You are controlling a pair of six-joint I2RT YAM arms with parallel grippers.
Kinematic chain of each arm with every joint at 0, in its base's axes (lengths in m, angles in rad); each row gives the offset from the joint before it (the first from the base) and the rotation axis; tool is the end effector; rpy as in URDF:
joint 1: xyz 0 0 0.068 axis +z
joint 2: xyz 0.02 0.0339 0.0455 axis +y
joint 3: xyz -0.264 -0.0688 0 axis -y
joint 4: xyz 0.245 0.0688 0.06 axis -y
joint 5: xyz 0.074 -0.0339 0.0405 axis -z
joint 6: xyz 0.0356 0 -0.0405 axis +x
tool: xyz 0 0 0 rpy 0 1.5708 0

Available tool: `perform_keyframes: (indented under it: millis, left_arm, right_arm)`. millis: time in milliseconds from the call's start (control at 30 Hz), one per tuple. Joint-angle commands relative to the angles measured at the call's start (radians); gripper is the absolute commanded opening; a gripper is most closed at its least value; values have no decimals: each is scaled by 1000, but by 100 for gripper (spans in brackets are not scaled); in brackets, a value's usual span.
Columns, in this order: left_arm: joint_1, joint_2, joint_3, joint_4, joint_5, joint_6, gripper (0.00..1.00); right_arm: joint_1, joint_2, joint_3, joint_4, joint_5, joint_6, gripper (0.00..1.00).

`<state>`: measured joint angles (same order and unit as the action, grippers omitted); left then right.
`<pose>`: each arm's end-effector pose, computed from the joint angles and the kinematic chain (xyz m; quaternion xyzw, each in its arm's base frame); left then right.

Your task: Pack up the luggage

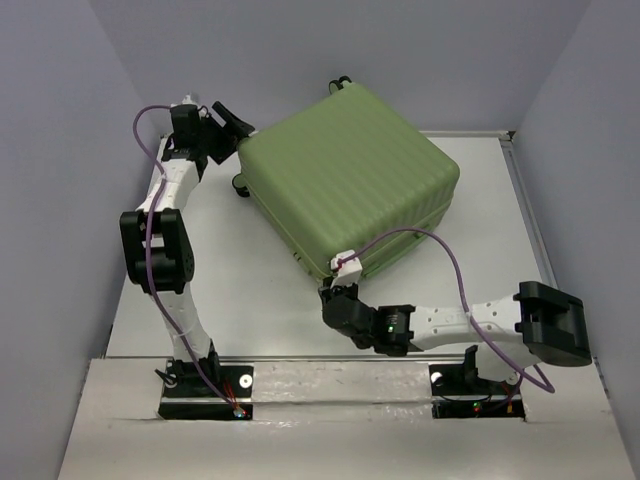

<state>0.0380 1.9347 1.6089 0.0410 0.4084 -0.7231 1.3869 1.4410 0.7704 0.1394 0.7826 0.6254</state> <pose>0.4679 0.0036 0.3087 -0.1782 0.7728 -0.3501 0.4985 0.0797 0.2910 0.2198 -0.1223 0.8153 0.2108 0.5253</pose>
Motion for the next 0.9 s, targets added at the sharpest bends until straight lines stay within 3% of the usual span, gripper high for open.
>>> perform_keyframes:
  millis: [0, 200, 267, 333, 367, 400, 467, 533, 633, 667, 733, 767, 800, 867]
  left_arm:
    - [-4, 10, 74, 59, 53, -48, 90]
    - [-6, 33, 91, 89, 59, -79, 82]
    - [-6, 41, 97, 94, 63, -90, 72]
    - [-6, 49, 97, 111, 66, -107, 59]
    - [-6, 46, 98, 114, 64, -107, 31]
    - [-6, 43, 95, 115, 55, -105, 19]
    - [-4, 24, 80, 125, 29, -98, 6]
    - [6, -12, 30, 161, 12, -96, 6]
    - [28, -97, -94, 238, -17, -102, 6]
    - [33, -121, -130, 253, -23, -99, 6]
    - [43, -169, -232, 286, -46, -95, 6]
    - [46, -213, -269, 295, -52, -96, 6]
    - [49, -233, -302, 306, -63, -105, 6]
    - [46, -295, -395, 326, -77, -121, 6]
  right_arm:
    - [46, -39, -16, 58, -148, 39, 7]
    - [46, -39, -26, 58, -146, 36, 7]
    - [46, -44, -34, 49, -137, 49, 8]
    - [46, -53, -40, 20, -111, 95, 30]
    - [46, -69, -43, -13, -106, 103, 60]
    - [46, -70, -43, -14, -106, 109, 71]
    - [46, -108, -45, -76, -114, 112, 87]
    - [46, -178, -54, -130, -115, 108, 87]
    - [-29, -327, -118, -179, -188, 123, 74]
    - [-63, -368, -144, -181, -212, 128, 56]
    - [-185, -447, -192, -187, -267, 125, 32]
    - [-230, -512, -227, -201, -317, 119, 13]
    - [-273, -540, -240, -204, -333, 114, 8]
    - [-406, -600, -266, -205, -383, 91, 7]
